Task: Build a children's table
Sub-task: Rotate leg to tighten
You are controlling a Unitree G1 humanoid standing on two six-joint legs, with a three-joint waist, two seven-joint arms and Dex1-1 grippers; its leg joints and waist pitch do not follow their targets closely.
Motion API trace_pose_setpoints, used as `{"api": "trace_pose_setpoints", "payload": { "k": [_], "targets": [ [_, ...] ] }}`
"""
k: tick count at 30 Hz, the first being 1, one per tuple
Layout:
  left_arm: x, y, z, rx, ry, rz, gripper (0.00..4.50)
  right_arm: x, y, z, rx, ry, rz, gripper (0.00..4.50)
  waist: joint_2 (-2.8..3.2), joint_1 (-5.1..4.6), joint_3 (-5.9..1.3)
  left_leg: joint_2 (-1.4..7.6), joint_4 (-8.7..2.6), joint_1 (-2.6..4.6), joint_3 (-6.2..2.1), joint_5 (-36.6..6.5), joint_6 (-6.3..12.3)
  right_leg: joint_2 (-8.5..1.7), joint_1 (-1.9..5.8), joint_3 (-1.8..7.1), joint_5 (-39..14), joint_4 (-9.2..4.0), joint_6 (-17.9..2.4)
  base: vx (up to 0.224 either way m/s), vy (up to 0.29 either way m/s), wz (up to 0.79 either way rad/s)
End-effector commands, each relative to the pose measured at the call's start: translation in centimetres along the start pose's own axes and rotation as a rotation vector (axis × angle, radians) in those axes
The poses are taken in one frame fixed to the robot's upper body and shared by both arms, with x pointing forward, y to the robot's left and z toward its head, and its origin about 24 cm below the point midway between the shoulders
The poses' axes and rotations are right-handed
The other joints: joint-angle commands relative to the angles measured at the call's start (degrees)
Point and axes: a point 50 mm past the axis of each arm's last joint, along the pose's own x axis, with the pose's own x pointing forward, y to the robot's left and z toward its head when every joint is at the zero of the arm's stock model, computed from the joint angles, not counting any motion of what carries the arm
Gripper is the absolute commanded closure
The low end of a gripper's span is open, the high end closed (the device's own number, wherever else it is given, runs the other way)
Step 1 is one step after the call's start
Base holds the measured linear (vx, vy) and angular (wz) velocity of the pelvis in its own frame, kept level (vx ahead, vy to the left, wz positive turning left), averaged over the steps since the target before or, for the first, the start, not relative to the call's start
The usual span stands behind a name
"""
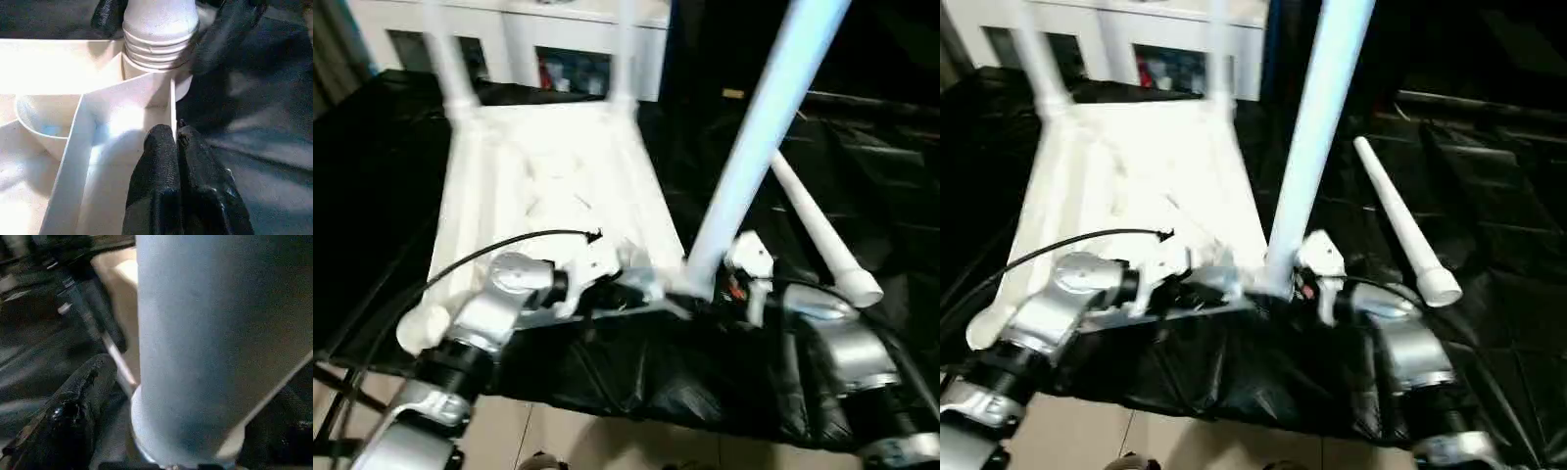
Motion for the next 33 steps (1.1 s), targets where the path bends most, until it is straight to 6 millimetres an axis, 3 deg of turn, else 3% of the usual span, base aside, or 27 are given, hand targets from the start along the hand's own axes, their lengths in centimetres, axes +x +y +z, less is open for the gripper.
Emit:
{"api": "trace_pose_setpoints", "payload": {
  "k": [1, 14, 18, 19, 23, 27, 29, 30, 33],
  "targets": [
    [0.4, -0.5, 0.6, 0.055, 0.003, -0.070, 4.50, 0.4, 0.9, -0.1, -0.008, 0.027, 0.119, 0.85, -0.31, -0.09, -3.52, 1.49, -3.42, 0.75, -0.36, -9.0, 3.90, -3.64, 2.56, 1.79, -5.4, -3.54, -13.7, 0.000, 0.000, 0.00],
    [0.2, -0.5, 0.2, 0.033, -0.004, -0.069, 4.50, 0.8, 1.3, -0.3, 0.036, 0.026, 0.146, 1.73, -0.41, 0.05, -3.47, 1.41, -3.34, 0.66, -0.31, -8.1, 3.78, -3.58, 2.60, 1.68, -4.3, -3.35, -14.2, 0.000, 0.000, 0.00],
    [1.3, 0.3, 0.6, -0.017, -0.019, 0.047, 4.50, 1.8, 0.8, -0.9, 0.106, 0.000, -0.035, 1.83, -0.32, -0.10, -3.11, 1.40, -3.71, 0.70, -0.51, -11.0, 2.17, -3.78, 2.46, 1.72, -9.7, -3.94, -13.1, 0.000, 0.000, 0.00],
    [1.8, 0.4, 0.8, -0.031, -0.028, 0.079, 4.50, 2.1, 0.6, -1.1, 0.133, 0.003, -0.088, 1.84, -0.36, -0.41, -2.92, 1.38, -3.96, 0.82, -0.67, -13.3, 0.89, -3.80, 2.31, 1.74, -14.5, -4.40, -11.9, 0.000, 0.000, 0.00],
    [4.0, 0.5, 1.6, -0.075, -0.049, 0.150, 4.50, 3.5, 0.1, -1.6, 0.204, -0.011, -0.289, 1.85, -0.35, -1.06, -2.82, 1.26, -4.30, 0.72, -0.95, -15.3, -0.79, -3.85, 2.13, 1.76, -19.1, -4.91, -9.8, 0.000, 0.000, 0.00],
    [7.0, 0.0, 2.8, -0.126, -0.088, 0.209, 4.50, 5.7, -0.5, -1.7, 0.326, -0.035, -0.522, 1.85, -0.34, -1.82, -2.87, 1.11, -4.24, 0.77, -1.00, -16.3, -0.84, -3.74, 1.99, 1.86, -19.4, -5.13, -9.4, 0.000, 0.000, 0.00],
    [7.6, -0.1, 3.1, -0.126, -0.090, 0.223, 4.50, 6.4, -0.5, -1.5, 0.339, -0.035, -0.566, 1.85, -0.40, -2.17, -2.97, 0.98, -4.27, 0.69, -1.08, -15.6, -0.96, -3.68, 2.14, 1.76, -19.2, -5.16, -9.1, 0.000, 0.000, 0.00],
    [8.0, -0.3, 3.4, -0.124, -0.094, 0.225, 4.50, 7.0, -0.5, -1.3, 0.346, -0.037, -0.597, 1.85, 0.10, -2.05, -2.99, 1.01, -4.21, 0.83, -1.06, -15.5, -0.92, -3.71, 2.02, 1.85, -18.5, -5.15, -9.2, 0.000, 0.000, 0.00],
    [8.3, -0.4, 3.6, -0.128, -0.104, 0.223, 4.50, 7.5, -0.5, -0.8, 0.352, -0.065, -0.614, 1.85, -0.15, -2.40, -3.13, 0.89, -4.17, 0.66, -0.92, -14.7, -0.35, -3.52, 2.15, 1.86, -15.7, -5.03, -9.5, 0.000, 0.000, 0.00]
  ]
}}
